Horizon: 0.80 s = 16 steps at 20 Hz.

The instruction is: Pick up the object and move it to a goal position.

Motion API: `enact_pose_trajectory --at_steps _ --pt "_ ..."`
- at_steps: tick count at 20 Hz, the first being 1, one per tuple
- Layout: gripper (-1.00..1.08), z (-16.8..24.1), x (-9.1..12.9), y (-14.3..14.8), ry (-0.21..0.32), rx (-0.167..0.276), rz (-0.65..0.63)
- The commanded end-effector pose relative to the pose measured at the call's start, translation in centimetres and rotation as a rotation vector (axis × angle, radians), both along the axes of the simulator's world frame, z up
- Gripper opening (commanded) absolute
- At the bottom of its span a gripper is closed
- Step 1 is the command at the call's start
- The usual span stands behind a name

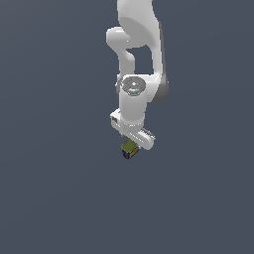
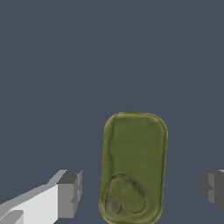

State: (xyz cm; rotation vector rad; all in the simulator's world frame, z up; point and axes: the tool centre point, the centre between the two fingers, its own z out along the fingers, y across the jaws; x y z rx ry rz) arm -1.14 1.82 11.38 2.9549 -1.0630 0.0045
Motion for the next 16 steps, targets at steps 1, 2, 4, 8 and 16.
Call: enact_pose_trajectory --at_steps 1,2,4,8,16 --pt "1.00 -0.2 -0.1 0.2 0.001 0.001 -0.031" --pt "1.00 -0.3 -0.1 0.2 0.001 0.001 -0.040" --pt "1.00 -0.4 -0.2 0.3 0.002 0.002 -0.053" --pt "1.00 -0.5 -0.2 0.4 0.002 0.002 -0.063" --pt "1.00 -2.4 -0.3 0.4 0.002 0.002 -0.061"
